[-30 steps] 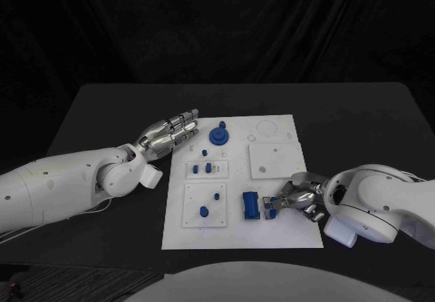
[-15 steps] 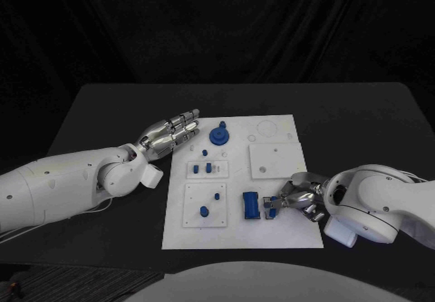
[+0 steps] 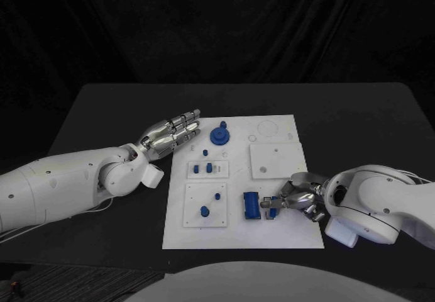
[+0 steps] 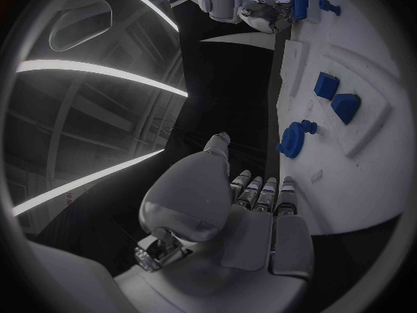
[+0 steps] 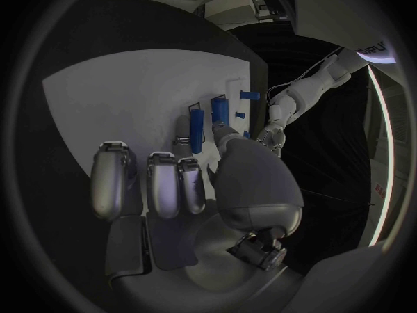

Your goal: Assemble the parts on the task board

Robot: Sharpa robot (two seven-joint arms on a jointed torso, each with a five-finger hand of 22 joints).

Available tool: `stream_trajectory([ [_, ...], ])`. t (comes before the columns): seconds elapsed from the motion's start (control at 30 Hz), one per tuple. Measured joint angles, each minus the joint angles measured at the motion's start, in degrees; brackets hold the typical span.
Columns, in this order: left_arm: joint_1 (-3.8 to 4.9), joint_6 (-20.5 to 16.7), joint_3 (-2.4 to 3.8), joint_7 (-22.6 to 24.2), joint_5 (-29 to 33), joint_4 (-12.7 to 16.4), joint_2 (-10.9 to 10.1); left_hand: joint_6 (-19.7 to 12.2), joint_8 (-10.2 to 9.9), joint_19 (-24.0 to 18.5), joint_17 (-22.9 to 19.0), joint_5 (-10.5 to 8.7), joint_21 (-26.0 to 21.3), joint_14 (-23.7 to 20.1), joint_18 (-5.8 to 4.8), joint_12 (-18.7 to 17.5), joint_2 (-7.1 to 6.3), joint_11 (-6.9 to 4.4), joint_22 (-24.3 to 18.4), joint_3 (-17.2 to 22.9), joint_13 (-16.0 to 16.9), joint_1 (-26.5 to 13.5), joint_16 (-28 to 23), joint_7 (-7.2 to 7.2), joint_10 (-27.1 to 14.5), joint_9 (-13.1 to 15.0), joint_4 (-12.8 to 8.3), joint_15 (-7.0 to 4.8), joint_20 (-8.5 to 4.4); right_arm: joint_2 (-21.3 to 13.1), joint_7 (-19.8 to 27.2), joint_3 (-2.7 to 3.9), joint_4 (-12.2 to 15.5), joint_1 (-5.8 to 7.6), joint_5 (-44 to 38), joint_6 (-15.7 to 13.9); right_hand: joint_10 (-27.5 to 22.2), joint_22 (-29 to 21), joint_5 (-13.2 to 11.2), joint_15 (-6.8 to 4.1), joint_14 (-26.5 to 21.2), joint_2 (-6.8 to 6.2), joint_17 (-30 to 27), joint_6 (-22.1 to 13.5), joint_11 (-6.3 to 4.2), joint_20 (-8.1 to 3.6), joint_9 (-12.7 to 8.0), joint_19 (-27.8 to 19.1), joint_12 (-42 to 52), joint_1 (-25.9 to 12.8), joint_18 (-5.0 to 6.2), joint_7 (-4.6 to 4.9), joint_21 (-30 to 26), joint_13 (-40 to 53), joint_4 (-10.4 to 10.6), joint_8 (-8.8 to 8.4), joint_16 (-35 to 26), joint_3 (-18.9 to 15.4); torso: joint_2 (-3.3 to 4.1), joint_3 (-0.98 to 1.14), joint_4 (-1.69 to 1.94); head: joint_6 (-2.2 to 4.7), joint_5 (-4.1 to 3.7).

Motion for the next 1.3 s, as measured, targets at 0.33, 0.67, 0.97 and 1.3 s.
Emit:
stream_trajectory([
  [0.33, -0.04, 0.1, 0.00, -0.1, 0.0, 0.0, 0.0, 0.0, 0.0, 0.0, 0.0, 0.21, 0.0, 0.0, 0.00, 0.0, 0.00, 0.00, 0.0, 0.1, 0.0, 0.0, 0.0, 0.00, 0.0, 0.0, -0.1, 0.00, 0.00, -0.4, 0.3, -0.05, 0.5, -0.05, -1.5, 0.2, 0.0, 0.0, 0.9, -1.21, -0.1, 1.24, 0.0, -5.5, -1.66, -0.84, 12.4, 0.0, 0.0, 1.2, 0.00, -1.79, -0.2, 0.0, 3.6, 14.79, 0.0, -4.8, 0.02, -0.01, -0.03, 0.00, 0.08],
  [0.67, -0.05, 0.3, 0.01, -0.2, 0.0, 0.0, -0.1, 0.0, 0.0, 0.0, 0.0, 0.42, 0.0, 0.0, -0.01, 0.0, 0.49, 0.00, 0.0, 0.6, 0.0, 0.5, 0.0, 0.00, 0.0, 0.0, -0.9, 0.00, 0.41, -0.6, 0.7, -0.04, 0.8, -0.06, -2.5, 0.2, 0.0, 0.0, 2.5, -2.22, 0.1, 2.21, 0.0, -9.0, -3.03, -1.75, 22.4, 0.1, 0.0, 3.1, 0.00, -2.83, -0.6, 0.0, 3.9, 23.90, 0.0, -6.4, -0.01, -0.01, -0.03, 0.00, 0.24],
  [0.97, -0.07, 0.4, 0.02, -0.3, 0.0, 0.0, -0.1, 0.0, 0.0, 0.0, 0.0, 0.42, 0.0, 0.0, 0.00, 0.0, 0.49, 0.00, 0.0, 0.6, 0.0, 0.5, 0.0, 0.00, 0.0, 0.0, -0.9, 0.00, 0.41, -1.2, 1.1, -0.04, 1.3, -0.06, -2.9, 0.0, 0.0, 0.0, 2.7, -2.38, -0.1, 2.20, 0.0, -9.5, -3.10, -1.75, 25.0, 0.1, 0.0, 3.6, 0.00, -2.95, -0.6, 0.0, 3.7, 25.85, 0.0, -6.6, -0.02, -0.01, -0.01, 0.00, 0.34],
  [1.3, -0.14, 0.5, 0.02, -0.3, 0.0, 0.0, -0.3, 0.0, 0.0, 0.0, 0.0, 0.42, 0.0, 0.0, 0.00, 0.3, 0.49, 0.00, 0.0, 0.9, 0.0, 0.5, 0.0, 0.01, 0.0, 0.1, -1.2, 0.00, 0.41, -4.5, 5.1, -0.04, 3.3, -0.06, -5.3, -2.0, 0.0, 0.0, 4.8, -2.38, -0.1, 3.16, 0.0, -11.0, -3.02, -1.95, 23.1, -0.1, 0.0, 3.5, 0.01, -2.66, 1.6, 0.0, 4.5, 22.81, 1.0, -7.3, -0.09, 0.03, 0.03, 0.00, 0.66],
])
